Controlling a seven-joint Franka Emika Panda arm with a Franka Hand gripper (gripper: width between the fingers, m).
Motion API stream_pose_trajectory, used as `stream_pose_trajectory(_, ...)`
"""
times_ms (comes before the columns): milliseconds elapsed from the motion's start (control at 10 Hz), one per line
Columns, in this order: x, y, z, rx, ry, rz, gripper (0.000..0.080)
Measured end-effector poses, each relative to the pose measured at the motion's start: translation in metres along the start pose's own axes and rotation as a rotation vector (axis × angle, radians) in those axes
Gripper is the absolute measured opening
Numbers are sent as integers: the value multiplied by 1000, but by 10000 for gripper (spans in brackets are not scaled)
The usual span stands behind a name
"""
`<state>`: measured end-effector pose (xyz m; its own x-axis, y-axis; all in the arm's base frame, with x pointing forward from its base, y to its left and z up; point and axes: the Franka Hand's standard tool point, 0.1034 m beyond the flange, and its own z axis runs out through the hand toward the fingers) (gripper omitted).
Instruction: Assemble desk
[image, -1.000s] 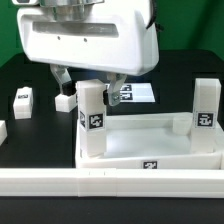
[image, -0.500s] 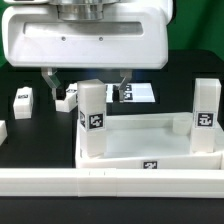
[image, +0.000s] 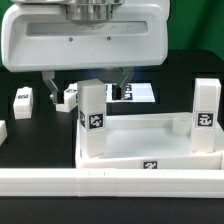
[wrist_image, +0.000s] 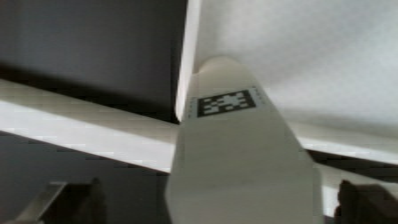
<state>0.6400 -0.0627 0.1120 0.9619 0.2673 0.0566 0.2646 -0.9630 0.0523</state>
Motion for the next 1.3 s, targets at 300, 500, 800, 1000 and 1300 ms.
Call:
stream_pose_trajectory(300, -1, 0, 3, 0, 0, -16, 603)
stream_pose_trajectory(500, -1, -1, 3, 1, 0, 4, 416)
stream_pose_trajectory(800, -1, -1, 3, 2, 0, 112, 291)
stream_pose_trajectory(1000, -1, -1, 3, 2, -1, 214, 291)
stream_pose_trajectory(1300, -1, -1, 4, 4, -1, 412, 291)
